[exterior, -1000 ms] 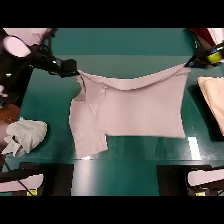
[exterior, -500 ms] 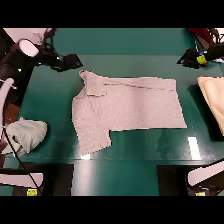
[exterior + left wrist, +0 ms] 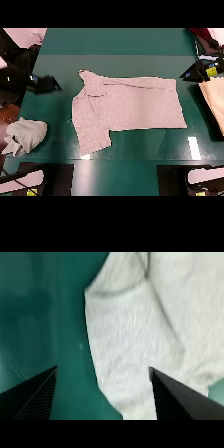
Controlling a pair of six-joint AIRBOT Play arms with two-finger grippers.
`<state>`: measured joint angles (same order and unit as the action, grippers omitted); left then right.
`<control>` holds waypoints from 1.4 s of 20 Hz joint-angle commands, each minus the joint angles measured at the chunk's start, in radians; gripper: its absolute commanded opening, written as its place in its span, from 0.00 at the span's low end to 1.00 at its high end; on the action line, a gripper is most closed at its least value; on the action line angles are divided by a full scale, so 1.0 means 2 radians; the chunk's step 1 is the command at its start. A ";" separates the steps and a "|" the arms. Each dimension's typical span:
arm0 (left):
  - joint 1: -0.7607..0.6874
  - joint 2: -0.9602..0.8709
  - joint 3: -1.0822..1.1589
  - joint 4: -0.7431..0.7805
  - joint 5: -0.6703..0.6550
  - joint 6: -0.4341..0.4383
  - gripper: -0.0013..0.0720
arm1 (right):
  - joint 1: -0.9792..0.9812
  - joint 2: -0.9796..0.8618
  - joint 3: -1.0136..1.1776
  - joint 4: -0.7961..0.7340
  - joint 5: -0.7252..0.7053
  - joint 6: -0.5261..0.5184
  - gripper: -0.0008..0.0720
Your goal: Fold the shirts.
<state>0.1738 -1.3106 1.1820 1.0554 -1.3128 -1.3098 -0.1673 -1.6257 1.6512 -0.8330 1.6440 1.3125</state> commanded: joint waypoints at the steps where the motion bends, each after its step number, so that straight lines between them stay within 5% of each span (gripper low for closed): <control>1: 0.012 0.025 -0.155 -0.048 0.023 0.047 0.93 | -0.002 0.054 -0.098 0.014 -0.021 -0.019 0.44; 12: -0.067 0.025 -0.244 -0.117 0.155 0.082 0.93 | -0.050 0.166 -0.207 0.013 -0.054 -0.020 0.45; 13: -0.077 0.025 -0.244 -0.117 0.156 0.079 0.81 | -0.058 0.173 -0.211 0.013 -0.054 -0.020 0.45; 17: -0.084 0.025 -0.237 -0.135 0.152 0.078 0.04 | -0.105 0.197 -0.246 -0.007 -0.061 -0.020 0.45; 21: -0.082 0.025 -0.183 -0.132 0.119 0.068 0.05 | -0.156 0.219 -0.330 -0.088 -0.082 -0.020 0.48; 23: -0.082 0.025 -0.163 -0.131 0.112 0.068 0.05 | -0.185 0.214 -0.371 -0.093 -0.090 -0.020 0.80; 26: -0.082 0.025 -0.157 -0.132 0.115 0.068 0.05 | -0.210 0.191 -0.419 -0.091 -0.107 -0.024 0.79; 28: -0.082 0.025 -0.157 -0.131 0.116 0.068 0.05 | -0.210 0.174 -0.443 -0.089 -0.123 -0.033 0.66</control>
<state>0.0082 -1.2602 0.8543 0.7940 -1.0775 -1.1728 -0.5610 -1.2427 0.8452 -1.0000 1.4399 1.2648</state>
